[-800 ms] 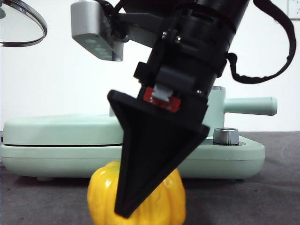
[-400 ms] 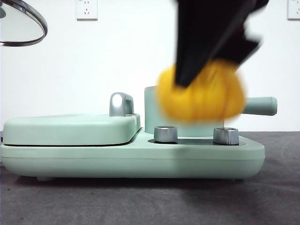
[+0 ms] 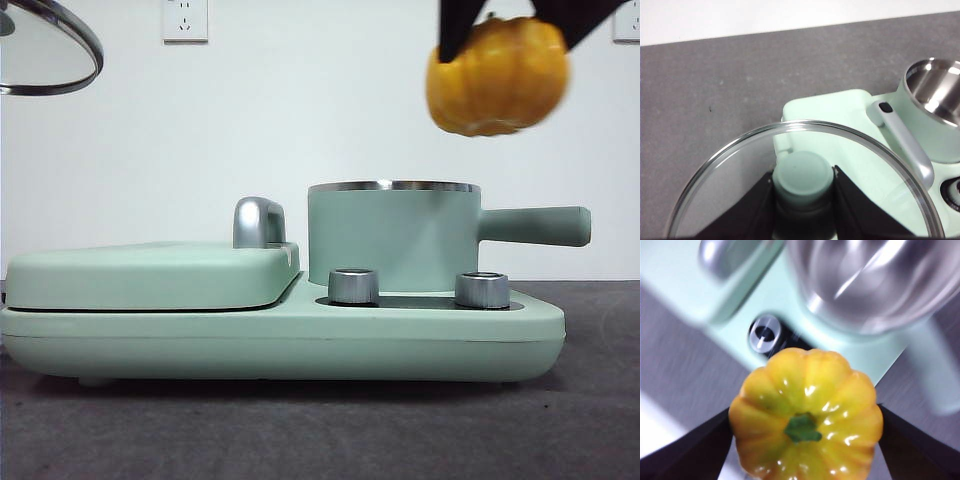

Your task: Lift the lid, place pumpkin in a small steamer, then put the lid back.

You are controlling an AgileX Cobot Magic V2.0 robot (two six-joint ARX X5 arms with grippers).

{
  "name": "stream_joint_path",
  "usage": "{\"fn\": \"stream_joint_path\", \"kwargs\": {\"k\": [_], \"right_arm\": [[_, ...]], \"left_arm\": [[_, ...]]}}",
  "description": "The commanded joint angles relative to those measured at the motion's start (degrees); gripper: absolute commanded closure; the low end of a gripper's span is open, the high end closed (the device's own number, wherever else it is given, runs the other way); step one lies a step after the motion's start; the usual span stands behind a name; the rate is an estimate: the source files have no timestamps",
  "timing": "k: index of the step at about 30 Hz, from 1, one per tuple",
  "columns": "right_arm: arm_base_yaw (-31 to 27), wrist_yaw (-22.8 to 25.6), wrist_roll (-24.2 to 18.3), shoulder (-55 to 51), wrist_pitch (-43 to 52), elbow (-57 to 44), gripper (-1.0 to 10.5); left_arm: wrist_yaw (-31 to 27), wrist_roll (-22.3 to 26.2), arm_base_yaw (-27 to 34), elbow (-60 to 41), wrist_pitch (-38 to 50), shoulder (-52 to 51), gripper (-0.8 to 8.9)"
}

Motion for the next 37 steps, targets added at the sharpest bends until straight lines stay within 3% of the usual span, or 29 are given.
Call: {"fn": "stream_joint_path", "kwargs": {"k": [1,11,16,34,37], "right_arm": [[-1.5,-0.1,-2.3,5.1,1.6,5.4,6.2],[-3.1,-0.1,-6.9,20.0,9.1,17.2,6.2],[-3.1,0.0,-7.7,25.6,14.0,17.6,6.2],[-4.5,0.3,-9.2,36.4,17.3,17.6,6.2],[-4.5,-0.3,-9.2,37.1,17.3,17.6,5.1]], "left_arm": [[-0.2,0.3,-0.1,1.0,2.9,0.3,7.98],[-0.2,0.1,-0.1,1.0,3.4,3.0,7.99],[-0.2,0.1,-0.1,1.0,5.2,3.7,7.99],[-0.2,-0.3,-0.1,1.0,7.7,3.7,7.98],[-0.2,-0.3,-0.1,1.0,7.7,3.7,7.98]]}}
